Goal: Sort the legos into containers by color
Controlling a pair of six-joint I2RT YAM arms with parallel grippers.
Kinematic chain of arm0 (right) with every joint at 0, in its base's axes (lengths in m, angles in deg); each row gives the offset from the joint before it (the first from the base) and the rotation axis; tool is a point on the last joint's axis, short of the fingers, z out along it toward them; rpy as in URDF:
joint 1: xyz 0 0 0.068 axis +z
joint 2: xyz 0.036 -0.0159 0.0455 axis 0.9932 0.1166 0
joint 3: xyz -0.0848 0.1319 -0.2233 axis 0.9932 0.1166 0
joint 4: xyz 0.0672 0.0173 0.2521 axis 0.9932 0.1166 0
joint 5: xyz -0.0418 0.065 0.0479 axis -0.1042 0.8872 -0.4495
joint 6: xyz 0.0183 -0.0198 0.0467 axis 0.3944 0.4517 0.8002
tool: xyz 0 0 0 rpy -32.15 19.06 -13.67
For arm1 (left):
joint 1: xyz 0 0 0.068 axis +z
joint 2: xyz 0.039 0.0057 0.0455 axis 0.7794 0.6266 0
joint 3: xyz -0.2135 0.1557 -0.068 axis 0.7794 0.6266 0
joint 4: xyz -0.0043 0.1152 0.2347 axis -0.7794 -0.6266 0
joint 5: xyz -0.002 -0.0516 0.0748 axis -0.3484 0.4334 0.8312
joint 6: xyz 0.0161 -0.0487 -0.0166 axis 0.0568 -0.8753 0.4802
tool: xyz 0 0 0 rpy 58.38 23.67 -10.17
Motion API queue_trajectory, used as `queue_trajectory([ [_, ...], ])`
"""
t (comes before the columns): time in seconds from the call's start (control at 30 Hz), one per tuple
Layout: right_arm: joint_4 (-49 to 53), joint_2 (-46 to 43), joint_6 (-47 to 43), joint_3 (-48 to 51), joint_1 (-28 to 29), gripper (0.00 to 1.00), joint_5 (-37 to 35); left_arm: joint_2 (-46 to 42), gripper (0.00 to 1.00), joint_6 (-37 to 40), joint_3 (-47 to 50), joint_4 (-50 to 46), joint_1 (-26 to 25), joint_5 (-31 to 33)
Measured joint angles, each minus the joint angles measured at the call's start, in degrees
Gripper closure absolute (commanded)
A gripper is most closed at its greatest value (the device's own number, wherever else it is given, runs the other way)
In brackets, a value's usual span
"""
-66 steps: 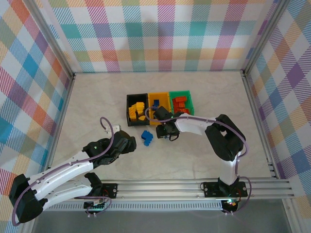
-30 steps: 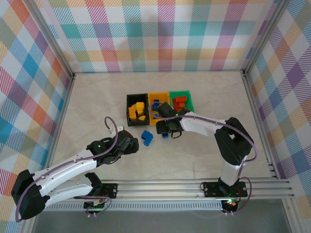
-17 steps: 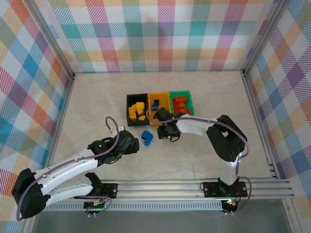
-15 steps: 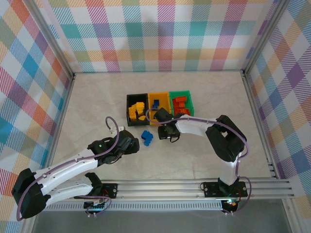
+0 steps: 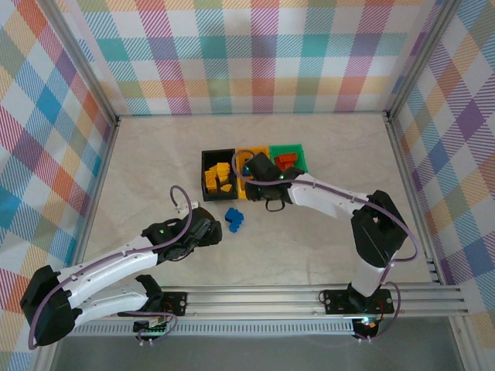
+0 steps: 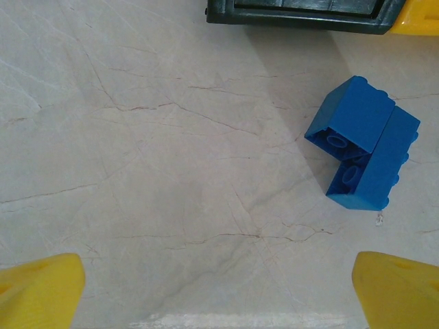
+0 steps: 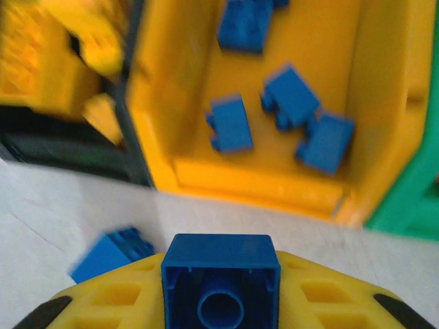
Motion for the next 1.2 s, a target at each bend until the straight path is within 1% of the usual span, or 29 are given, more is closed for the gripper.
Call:
queue_trajectory([
  [0.1, 0.0, 2.8, 0.0, -6.1, -0.9, 0.63, -0.8, 0.0, 0.00, 0.1, 0.0, 0.3, 0.0, 0.0],
  [0.17, -0.1, 6.4, 0.0, -10.2, -1.9, 0.60, -1.8, 0.1, 0.00, 0.4, 0.0, 0.6, 0.0, -0.4],
  [0.2, 0.0, 8.1, 0.0, -11.8, -2.4, 0.58, -2.3, 0.3, 0.00, 0.7, 0.0, 1.0, 0.0, -0.5],
  [0.23, 0.0, 9.9, 0.0, -13.2, -2.9, 0.55, -2.7, 0.5, 0.00, 0.9, 0.0, 1.4, 0.0, -0.9],
  [0.33, 0.4, 14.5, -0.4, -16.4, -3.9, 0.33, -3.5, 1.6, 0.04, 1.6, 0.0, 2.4, 0.0, -2.0],
  [0.37, 0.4, 15.6, -0.7, -17.1, -4.3, 0.28, -3.6, 2.2, 0.06, 2.0, 0.0, 2.9, 0.0, -2.5],
  [0.5, 0.5, 16.0, -1.8, -17.5, -4.9, 0.20, -3.9, 5.6, 0.13, 3.8, -0.5, 4.5, 0.0, -4.4],
  [0.57, 0.0, 14.7, -1.9, -16.9, -4.7, 0.18, -3.9, 7.3, 0.17, 4.7, -0.8, 5.5, 0.0, -5.6],
  [0.63, -1.7, 11.3, -1.6, -13.8, -4.7, 0.16, -3.7, 9.3, 0.21, 5.8, -1.4, 6.9, 0.0, -6.6],
  [0.77, -4.3, 0.6, -0.7, -4.0, -4.6, 0.15, -2.4, 15.3, 0.30, 8.1, -3.8, 9.9, -0.4, -8.0],
  [0.9, -6.7, -8.0, 0.7, 4.3, -4.6, 0.14, -1.4, 24.0, 0.33, 10.8, -7.7, 12.0, -1.1, -8.4],
  [1.03, -7.2, -12.3, 1.8, 10.1, -4.6, 0.13, -1.1, 31.3, 0.40, 13.2, -11.4, 13.7, -1.5, -8.4],
  [1.17, -7.1, -15.1, 2.2, 13.7, -4.6, 0.13, -1.1, 36.5, 0.55, 15.3, -13.9, 15.1, -1.6, -8.2],
  [1.2, -7.1, -15.8, 2.2, 14.2, -4.6, 0.12, -1.2, 37.4, 0.56, 15.8, -14.3, 15.3, -1.6, -8.2],
])
